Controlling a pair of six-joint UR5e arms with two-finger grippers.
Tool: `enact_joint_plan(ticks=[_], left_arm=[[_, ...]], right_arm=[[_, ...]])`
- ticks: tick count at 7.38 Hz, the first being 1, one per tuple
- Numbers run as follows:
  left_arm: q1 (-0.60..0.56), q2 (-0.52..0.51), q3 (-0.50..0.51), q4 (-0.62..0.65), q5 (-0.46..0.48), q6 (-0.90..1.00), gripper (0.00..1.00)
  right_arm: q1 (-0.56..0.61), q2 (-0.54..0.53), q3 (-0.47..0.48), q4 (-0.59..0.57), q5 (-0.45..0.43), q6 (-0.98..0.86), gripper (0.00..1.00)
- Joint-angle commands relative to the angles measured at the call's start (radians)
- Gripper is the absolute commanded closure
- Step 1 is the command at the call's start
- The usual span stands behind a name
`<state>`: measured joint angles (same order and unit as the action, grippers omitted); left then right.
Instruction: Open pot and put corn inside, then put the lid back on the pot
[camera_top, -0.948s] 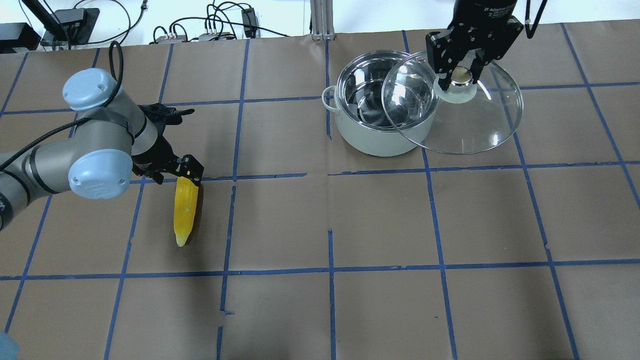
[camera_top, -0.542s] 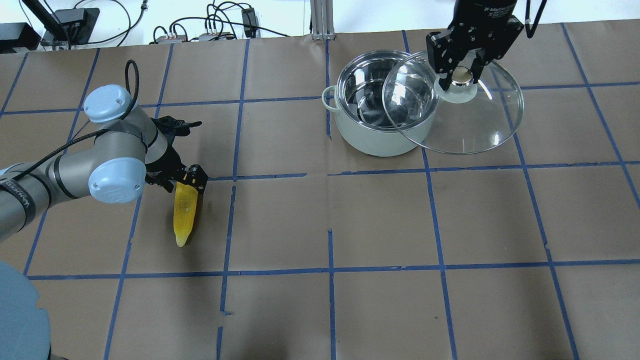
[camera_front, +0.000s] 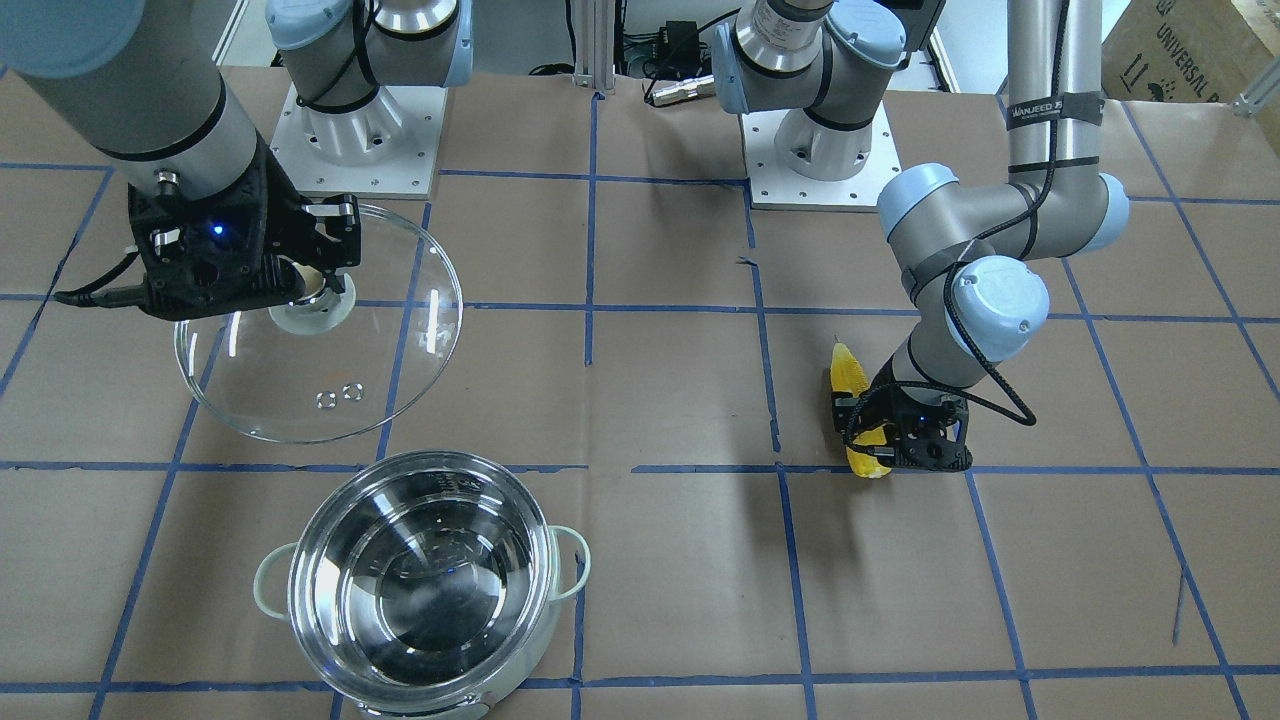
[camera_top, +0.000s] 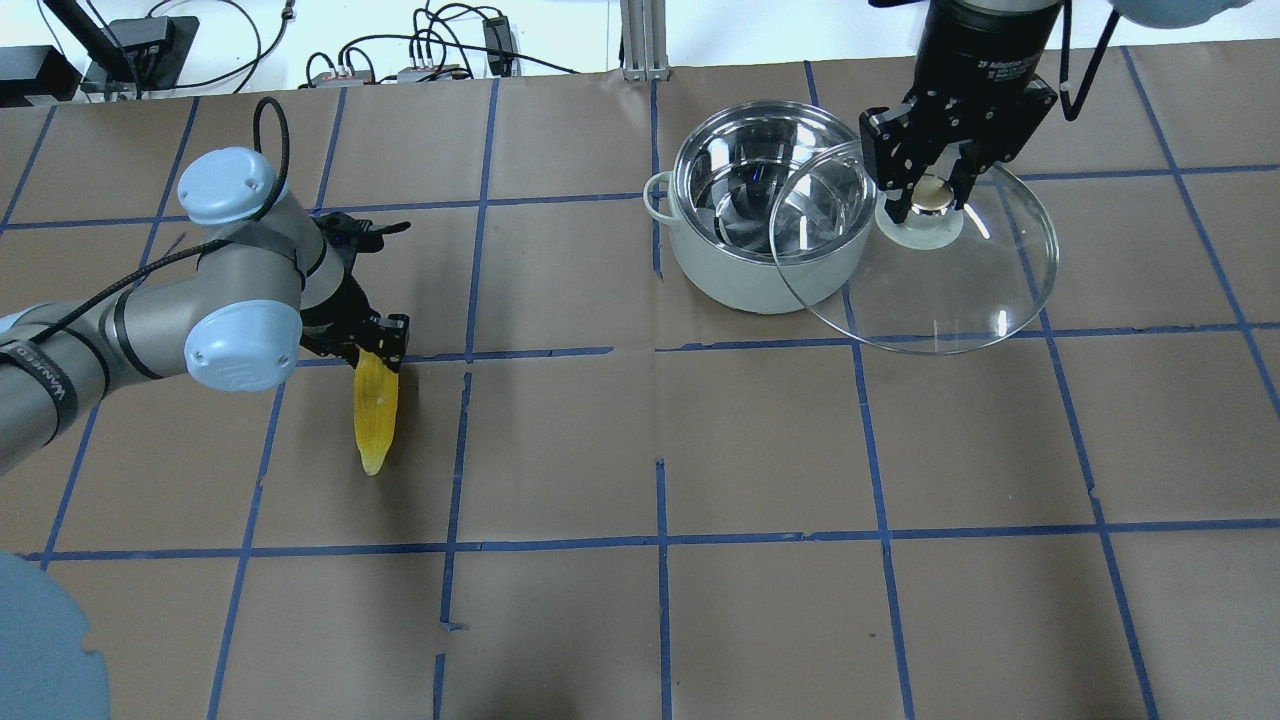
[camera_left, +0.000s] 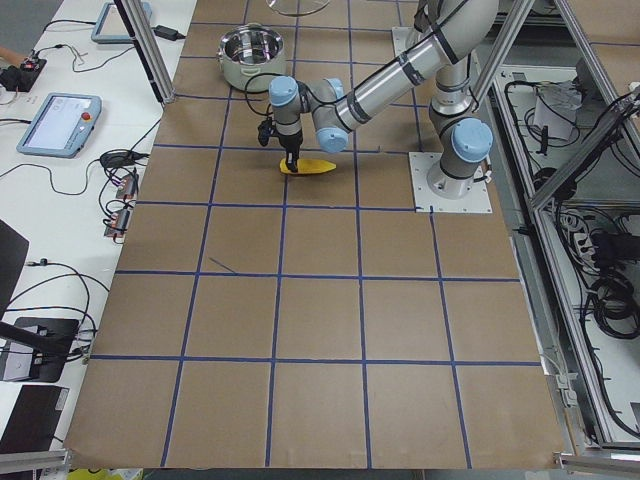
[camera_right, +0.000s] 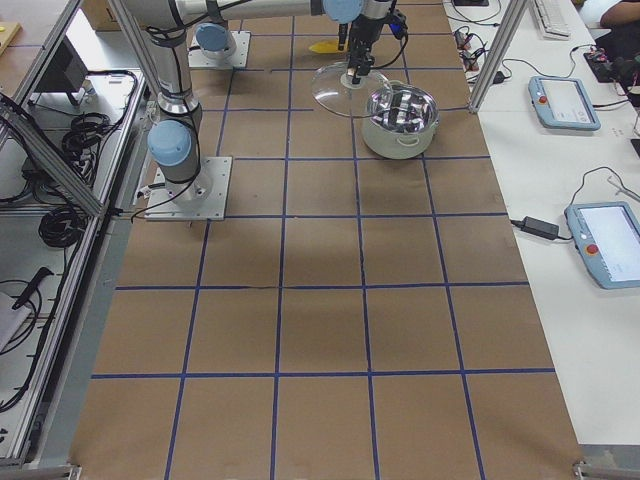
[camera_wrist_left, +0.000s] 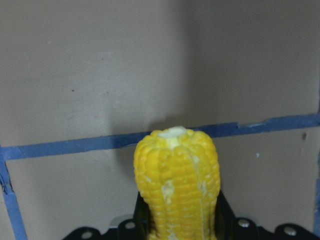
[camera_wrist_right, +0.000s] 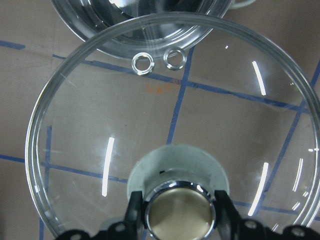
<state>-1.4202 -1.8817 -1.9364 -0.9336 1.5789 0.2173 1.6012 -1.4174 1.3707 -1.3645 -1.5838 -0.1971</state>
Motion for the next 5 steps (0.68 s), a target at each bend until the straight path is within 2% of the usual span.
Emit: enact_joint_plan(ticks=[1,4,5], left_arm=[[-0.101,-0.003,0.170,-0.095,-0.038,-0.055,0.79],[-0.233,-0.094,0.420,-0.164,-0.152,-0.198,0.79],[-0.296,-0.147,0.529,-0.171,-0.154,-0.296,0.78]], right_arm=[[0.002,-0.051,0.053,-0.018,-0.001,0.001,0.74],[-0.001,-0.048,0.050,-0.021,0.001,-0.001,0.74],[-0.001,-0.049,0.048,-0.028,-0.001,0.001,0.74]])
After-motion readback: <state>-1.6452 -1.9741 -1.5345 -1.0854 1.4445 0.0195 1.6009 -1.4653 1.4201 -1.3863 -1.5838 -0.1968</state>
